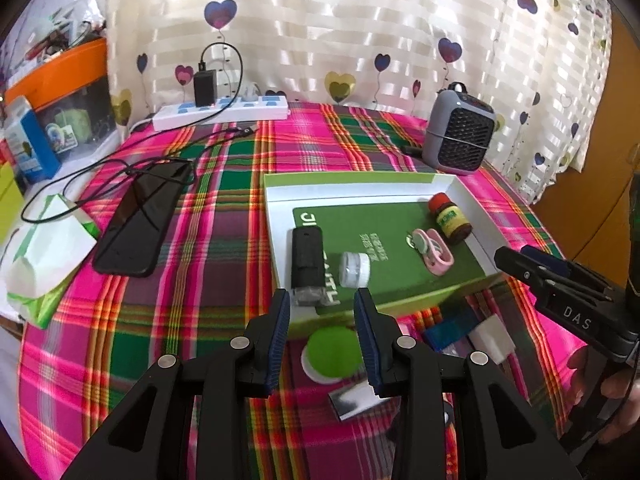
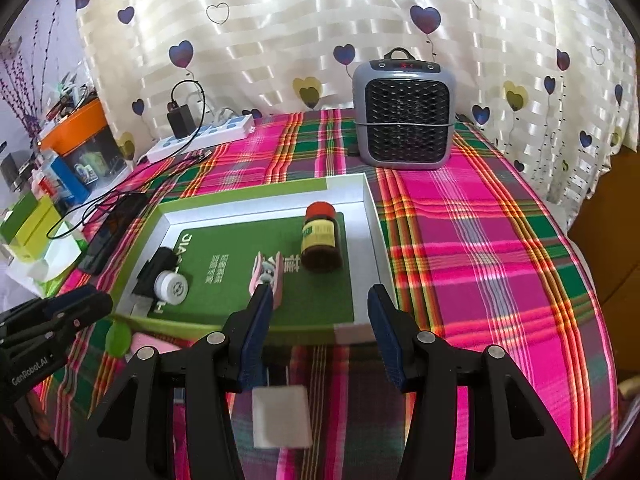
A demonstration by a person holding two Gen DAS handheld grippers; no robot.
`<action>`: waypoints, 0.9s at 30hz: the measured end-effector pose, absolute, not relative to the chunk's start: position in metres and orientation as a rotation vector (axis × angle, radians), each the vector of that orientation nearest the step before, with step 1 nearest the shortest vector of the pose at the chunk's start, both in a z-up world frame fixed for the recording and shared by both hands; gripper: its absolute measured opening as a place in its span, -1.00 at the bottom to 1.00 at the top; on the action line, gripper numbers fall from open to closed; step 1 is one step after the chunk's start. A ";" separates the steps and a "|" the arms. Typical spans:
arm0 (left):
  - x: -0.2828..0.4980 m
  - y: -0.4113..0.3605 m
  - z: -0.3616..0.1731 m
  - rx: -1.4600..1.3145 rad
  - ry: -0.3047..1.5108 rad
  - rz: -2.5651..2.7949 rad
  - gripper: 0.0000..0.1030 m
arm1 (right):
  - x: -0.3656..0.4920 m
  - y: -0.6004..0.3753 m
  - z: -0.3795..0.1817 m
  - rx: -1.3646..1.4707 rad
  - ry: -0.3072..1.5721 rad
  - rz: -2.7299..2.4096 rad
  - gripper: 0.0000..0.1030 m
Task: Organize rigid objects
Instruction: 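Open both grippers and withdraw them from the tray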
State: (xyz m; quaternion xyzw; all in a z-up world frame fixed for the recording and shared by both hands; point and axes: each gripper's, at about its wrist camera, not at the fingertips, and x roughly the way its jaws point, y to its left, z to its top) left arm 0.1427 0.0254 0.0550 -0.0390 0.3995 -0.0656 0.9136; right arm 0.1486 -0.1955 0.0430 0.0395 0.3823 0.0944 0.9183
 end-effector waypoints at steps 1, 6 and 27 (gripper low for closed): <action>0.139 0.025 0.055 -0.080 0.822 -0.137 -0.38 | 0.146 -0.196 0.043 0.082 0.784 0.193 -0.02; 0.127 0.024 0.054 -0.083 0.817 -0.147 -0.38 | 0.132 -0.197 0.042 0.086 0.775 0.189 -0.02; 0.088 0.022 0.032 -0.099 0.856 -0.161 -0.38 | 0.093 -0.206 0.025 0.090 0.783 0.187 -0.02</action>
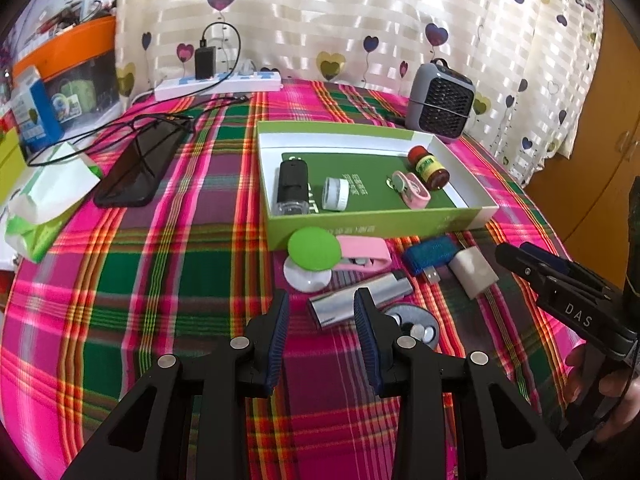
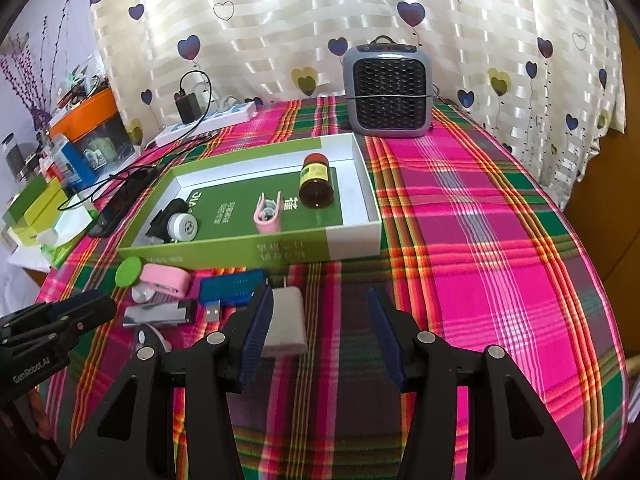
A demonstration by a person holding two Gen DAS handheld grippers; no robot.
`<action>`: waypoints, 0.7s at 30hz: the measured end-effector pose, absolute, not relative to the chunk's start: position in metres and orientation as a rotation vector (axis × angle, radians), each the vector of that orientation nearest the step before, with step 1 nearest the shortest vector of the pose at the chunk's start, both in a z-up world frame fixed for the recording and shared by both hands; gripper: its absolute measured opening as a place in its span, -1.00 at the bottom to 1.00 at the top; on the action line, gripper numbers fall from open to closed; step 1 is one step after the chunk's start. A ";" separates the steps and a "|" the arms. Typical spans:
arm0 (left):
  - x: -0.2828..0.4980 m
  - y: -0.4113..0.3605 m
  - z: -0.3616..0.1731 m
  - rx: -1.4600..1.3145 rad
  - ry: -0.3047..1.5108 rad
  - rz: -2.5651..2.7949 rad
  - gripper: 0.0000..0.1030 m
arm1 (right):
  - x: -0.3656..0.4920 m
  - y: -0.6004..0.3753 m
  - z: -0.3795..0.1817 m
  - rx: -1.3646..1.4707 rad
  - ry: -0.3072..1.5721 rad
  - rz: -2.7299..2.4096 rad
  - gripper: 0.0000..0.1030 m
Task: Organize rigid objects
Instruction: 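Open both grippers and withdraw them from the tray, then grasp the black round object with the left gripper while the right grasps the white charger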
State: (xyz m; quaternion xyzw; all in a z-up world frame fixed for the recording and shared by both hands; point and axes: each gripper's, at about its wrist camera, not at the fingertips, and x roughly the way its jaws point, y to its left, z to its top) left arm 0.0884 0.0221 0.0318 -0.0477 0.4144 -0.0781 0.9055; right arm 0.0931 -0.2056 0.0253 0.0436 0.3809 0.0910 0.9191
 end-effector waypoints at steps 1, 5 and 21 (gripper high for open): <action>0.086 0.022 0.032 -0.101 0.853 -0.167 -0.37 | 0.092 -0.206 0.025 0.091 0.783 0.187 -0.02; 0.078 0.018 0.028 -0.098 0.857 -0.205 -0.37 | 0.087 -0.207 0.023 0.092 0.786 0.193 -0.02; 0.077 -0.014 0.015 -0.106 0.897 -0.325 -0.27 | 0.076 -0.210 0.019 0.101 0.794 0.220 -0.02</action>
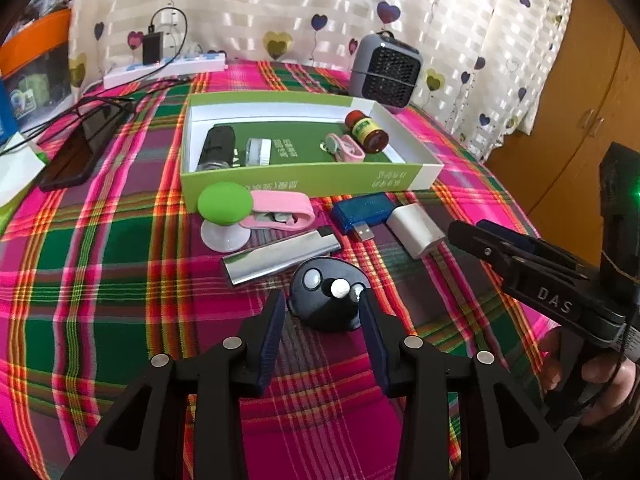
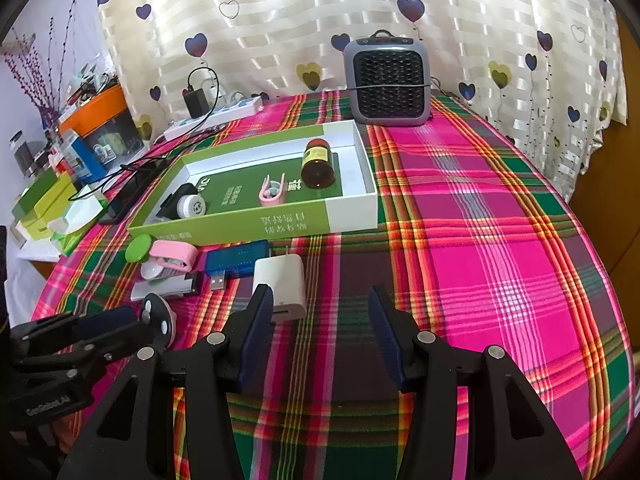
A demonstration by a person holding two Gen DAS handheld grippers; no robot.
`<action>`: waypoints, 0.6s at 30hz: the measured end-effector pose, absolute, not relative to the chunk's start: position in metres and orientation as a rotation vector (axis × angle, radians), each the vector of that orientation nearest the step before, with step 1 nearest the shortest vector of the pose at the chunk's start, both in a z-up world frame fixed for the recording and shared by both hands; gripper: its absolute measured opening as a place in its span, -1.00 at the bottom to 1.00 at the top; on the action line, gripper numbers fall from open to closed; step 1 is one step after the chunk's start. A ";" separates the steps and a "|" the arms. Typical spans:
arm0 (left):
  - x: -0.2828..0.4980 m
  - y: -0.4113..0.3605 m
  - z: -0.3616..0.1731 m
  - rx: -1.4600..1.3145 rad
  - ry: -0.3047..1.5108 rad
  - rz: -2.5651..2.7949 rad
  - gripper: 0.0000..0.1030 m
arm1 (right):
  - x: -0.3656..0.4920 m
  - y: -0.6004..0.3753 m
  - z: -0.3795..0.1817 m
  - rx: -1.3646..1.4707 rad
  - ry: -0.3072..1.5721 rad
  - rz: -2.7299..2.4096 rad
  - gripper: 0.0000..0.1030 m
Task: Organize rigid objects
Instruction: 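Grasp the black round object with the left gripper while the right grasps the white charger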
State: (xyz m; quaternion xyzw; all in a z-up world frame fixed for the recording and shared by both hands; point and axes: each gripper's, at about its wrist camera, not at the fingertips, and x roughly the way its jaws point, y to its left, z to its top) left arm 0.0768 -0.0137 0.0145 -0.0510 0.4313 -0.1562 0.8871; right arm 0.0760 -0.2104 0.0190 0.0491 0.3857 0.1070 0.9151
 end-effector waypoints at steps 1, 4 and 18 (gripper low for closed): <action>0.078 -0.015 0.014 -0.106 0.901 -0.320 -0.27 | 0.077 -0.210 0.019 0.100 0.796 0.224 -0.02; 0.080 -0.015 0.011 -0.103 0.908 -0.313 -0.27 | 0.080 -0.207 0.017 0.098 0.809 0.251 -0.02; 0.089 -0.015 0.009 -0.118 0.915 -0.312 -0.27 | 0.095 -0.188 0.011 0.053 0.848 0.318 -0.01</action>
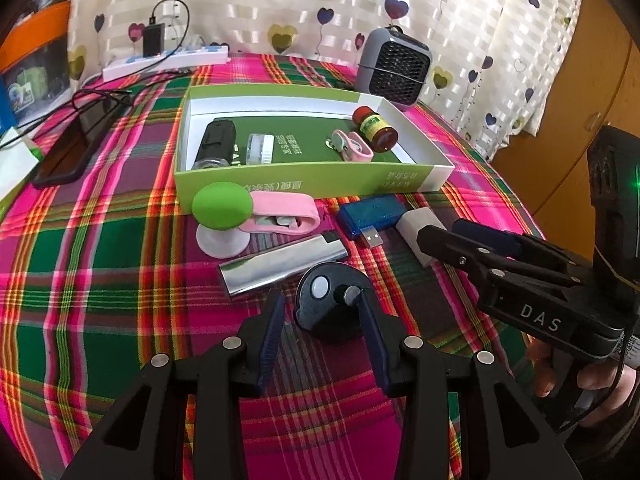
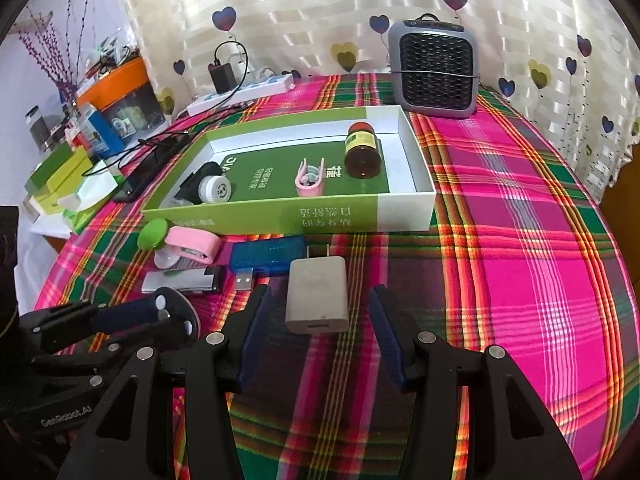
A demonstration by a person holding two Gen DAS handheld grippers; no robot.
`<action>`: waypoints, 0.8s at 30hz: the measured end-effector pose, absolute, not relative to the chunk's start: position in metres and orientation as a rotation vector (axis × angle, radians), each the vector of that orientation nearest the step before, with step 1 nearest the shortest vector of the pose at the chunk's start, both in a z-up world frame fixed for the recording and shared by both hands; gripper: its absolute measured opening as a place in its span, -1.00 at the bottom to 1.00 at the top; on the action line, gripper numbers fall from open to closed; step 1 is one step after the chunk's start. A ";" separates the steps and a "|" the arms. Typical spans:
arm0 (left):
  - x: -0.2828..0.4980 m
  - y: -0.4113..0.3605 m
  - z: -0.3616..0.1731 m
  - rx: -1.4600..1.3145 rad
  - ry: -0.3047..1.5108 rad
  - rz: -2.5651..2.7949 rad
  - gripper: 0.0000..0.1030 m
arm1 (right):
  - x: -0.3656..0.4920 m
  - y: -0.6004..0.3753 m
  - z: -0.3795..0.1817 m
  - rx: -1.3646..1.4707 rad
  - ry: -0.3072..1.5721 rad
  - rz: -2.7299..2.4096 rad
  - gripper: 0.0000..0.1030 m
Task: Organize rigid objects
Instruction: 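Grasp the black round object with the left gripper while the right grasps the white charger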
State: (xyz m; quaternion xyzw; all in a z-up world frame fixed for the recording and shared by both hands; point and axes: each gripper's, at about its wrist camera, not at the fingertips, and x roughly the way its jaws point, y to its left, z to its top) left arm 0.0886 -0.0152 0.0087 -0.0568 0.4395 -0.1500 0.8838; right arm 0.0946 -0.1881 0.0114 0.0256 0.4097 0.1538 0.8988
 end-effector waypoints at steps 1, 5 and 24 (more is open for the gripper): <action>0.089 -0.015 0.009 -0.117 0.915 -0.312 -0.27 | 0.096 -0.188 0.011 0.048 0.850 0.312 -0.01; 0.092 -0.016 0.008 -0.116 0.914 -0.309 -0.27 | 0.101 -0.188 0.008 0.034 0.871 0.292 -0.01; 0.103 -0.012 0.007 -0.202 0.918 -0.337 -0.27 | 0.106 -0.188 0.003 0.005 0.892 0.274 -0.01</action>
